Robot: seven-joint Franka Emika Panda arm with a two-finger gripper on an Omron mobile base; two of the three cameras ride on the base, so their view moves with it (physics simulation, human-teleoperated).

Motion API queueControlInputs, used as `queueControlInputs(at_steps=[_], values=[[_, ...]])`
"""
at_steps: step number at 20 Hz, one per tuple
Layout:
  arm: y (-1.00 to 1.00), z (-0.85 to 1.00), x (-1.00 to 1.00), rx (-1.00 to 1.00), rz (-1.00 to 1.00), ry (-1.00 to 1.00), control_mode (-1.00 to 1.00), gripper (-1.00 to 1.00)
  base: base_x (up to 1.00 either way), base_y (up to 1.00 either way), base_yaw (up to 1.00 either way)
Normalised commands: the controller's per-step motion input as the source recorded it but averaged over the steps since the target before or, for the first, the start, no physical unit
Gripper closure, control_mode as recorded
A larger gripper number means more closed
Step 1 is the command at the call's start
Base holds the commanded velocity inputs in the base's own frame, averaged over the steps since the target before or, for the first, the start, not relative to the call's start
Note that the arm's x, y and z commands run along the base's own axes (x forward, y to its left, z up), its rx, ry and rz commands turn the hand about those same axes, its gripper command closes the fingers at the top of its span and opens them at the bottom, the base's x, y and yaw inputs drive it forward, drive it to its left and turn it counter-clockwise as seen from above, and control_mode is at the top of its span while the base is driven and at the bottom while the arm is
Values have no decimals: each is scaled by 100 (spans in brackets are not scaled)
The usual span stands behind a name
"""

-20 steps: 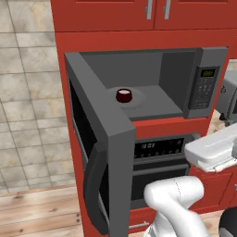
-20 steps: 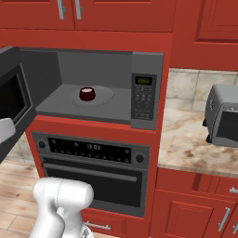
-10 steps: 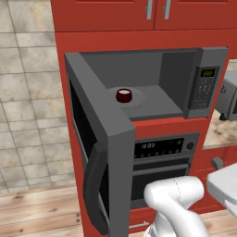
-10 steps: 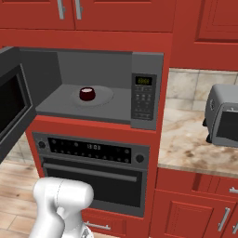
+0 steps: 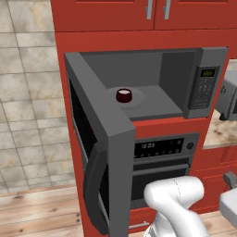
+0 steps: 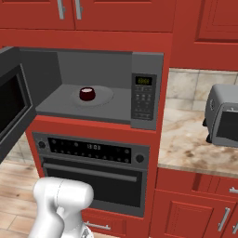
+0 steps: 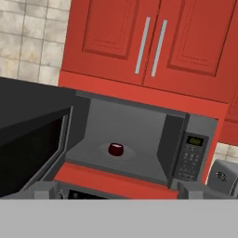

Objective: Pick the mug from the counter and place it inside the microwave. Then close the microwave.

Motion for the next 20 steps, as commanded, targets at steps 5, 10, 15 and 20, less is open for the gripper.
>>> queueControlInputs(at_steps=[5, 10, 15, 20], values=[[11, 0, -15, 0, -9, 0, -100, -100, 0, 0, 0], [11, 0, -36, 0, -14, 0, -100, -100, 0, 0, 0], [3, 0, -43, 0, -17, 0, -100, -100, 0, 0, 0], [0, 0, -18, 0, -23, 0, -100, -100, 0, 0, 0]])
